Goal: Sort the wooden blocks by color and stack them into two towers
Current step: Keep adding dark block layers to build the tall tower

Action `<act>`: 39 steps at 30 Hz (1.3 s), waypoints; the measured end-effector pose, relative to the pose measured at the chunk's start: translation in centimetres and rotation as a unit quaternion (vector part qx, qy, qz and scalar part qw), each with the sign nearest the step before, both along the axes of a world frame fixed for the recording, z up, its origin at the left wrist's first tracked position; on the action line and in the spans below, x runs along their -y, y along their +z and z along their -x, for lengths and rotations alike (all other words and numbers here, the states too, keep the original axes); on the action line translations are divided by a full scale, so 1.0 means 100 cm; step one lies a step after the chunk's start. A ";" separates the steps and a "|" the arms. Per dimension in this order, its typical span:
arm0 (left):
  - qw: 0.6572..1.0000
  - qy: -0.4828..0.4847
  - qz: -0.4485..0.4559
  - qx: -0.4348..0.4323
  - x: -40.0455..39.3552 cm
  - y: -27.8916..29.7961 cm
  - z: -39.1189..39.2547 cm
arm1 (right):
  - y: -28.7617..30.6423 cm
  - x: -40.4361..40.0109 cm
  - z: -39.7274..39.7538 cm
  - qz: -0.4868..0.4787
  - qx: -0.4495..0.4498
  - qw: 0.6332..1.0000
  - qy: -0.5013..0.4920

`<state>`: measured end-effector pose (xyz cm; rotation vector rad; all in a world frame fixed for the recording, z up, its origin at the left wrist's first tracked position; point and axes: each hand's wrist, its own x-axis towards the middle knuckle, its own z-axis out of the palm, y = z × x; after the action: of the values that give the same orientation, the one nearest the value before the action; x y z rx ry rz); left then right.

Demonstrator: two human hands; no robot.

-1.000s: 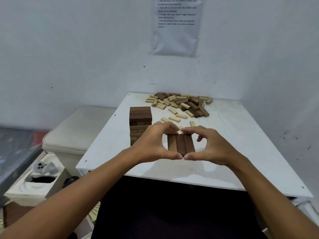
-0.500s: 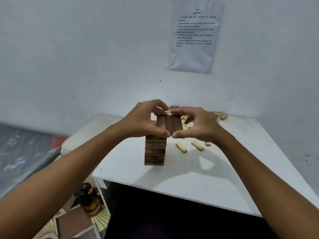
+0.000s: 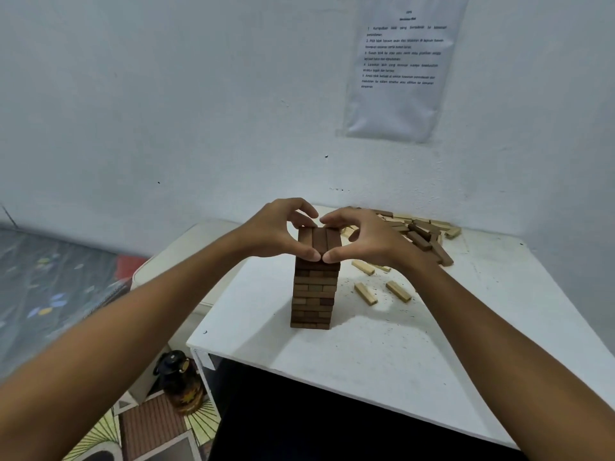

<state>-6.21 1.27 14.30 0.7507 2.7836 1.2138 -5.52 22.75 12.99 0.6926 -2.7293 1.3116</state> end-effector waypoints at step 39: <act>1.000 -0.008 -0.002 -0.006 0.002 -0.014 0.005 | -0.013 -0.001 0.006 -0.007 0.012 1.000 0.010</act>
<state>-6.72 1.08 12.92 0.7831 2.7797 1.2161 -6.08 22.86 11.66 0.7128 -2.7596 1.3146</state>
